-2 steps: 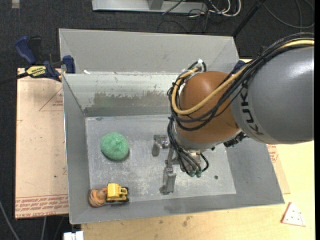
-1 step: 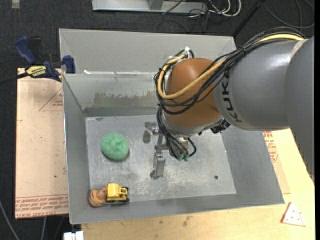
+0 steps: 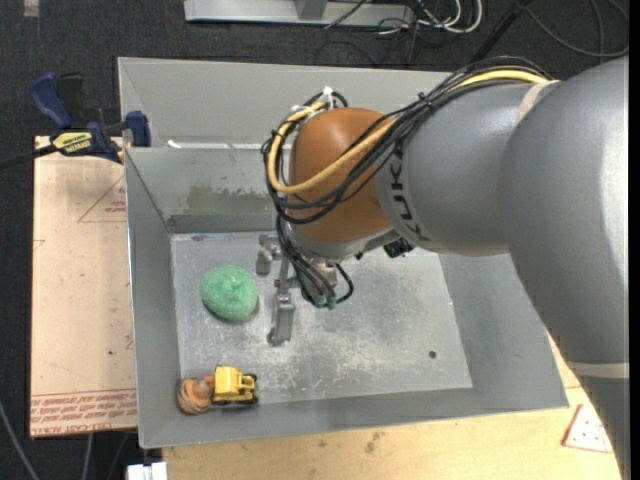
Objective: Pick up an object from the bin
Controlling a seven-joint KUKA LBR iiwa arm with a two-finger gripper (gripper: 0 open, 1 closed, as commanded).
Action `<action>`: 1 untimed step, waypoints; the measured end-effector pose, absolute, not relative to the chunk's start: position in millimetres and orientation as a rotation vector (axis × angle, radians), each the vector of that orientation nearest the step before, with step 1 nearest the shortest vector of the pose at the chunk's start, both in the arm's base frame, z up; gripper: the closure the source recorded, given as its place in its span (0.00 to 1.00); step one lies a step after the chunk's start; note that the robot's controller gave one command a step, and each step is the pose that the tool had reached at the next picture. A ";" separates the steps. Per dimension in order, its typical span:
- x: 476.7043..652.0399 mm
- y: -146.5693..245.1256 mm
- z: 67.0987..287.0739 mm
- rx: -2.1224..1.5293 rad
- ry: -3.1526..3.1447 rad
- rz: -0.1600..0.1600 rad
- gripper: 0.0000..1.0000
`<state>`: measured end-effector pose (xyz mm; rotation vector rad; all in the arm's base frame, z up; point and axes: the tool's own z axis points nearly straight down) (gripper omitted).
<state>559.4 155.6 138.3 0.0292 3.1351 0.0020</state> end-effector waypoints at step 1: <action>579.2 190.5 121.7 -0.022 3.138 0.004 0.00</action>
Offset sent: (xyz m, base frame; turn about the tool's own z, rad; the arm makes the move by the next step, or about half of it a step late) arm 0.0190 0.0243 -0.0662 0.2963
